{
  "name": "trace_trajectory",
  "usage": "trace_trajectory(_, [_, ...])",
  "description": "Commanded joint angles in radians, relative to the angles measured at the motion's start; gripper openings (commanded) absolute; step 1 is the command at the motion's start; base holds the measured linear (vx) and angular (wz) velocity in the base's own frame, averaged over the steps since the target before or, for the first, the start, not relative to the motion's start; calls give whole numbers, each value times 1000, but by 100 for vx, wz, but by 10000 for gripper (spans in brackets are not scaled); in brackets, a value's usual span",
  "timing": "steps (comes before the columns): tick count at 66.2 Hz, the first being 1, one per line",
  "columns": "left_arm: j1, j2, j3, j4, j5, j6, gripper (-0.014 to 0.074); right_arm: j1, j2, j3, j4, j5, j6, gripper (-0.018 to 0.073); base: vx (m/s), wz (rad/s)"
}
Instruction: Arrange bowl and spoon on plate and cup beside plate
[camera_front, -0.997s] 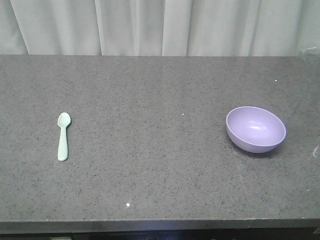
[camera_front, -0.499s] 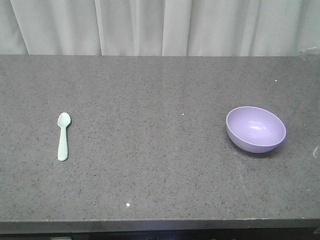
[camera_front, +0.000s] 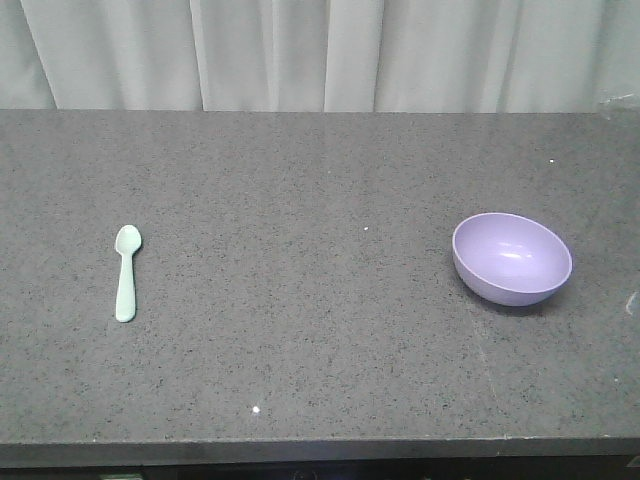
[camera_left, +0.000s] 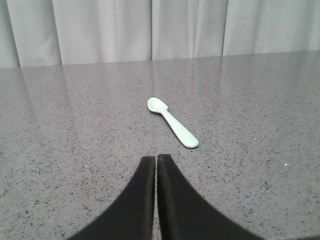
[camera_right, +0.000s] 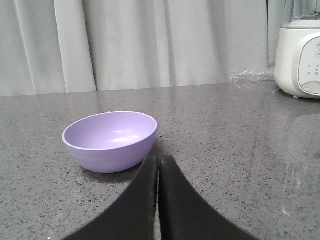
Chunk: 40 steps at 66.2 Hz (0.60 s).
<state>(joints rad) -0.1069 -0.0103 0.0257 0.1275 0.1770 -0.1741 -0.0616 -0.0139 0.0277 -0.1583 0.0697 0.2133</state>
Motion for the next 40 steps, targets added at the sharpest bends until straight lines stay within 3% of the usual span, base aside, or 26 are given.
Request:
trace_trajectory(1, [2,8,-8,-1,-68,-13,-6,-5,-7,4,-4,-76,-3,-3,0,0])
trace_trajectory(40, [2,8,-8,-1,-68,-13,-6,-5,-7,4,-4,-76,-3,-3,0,0])
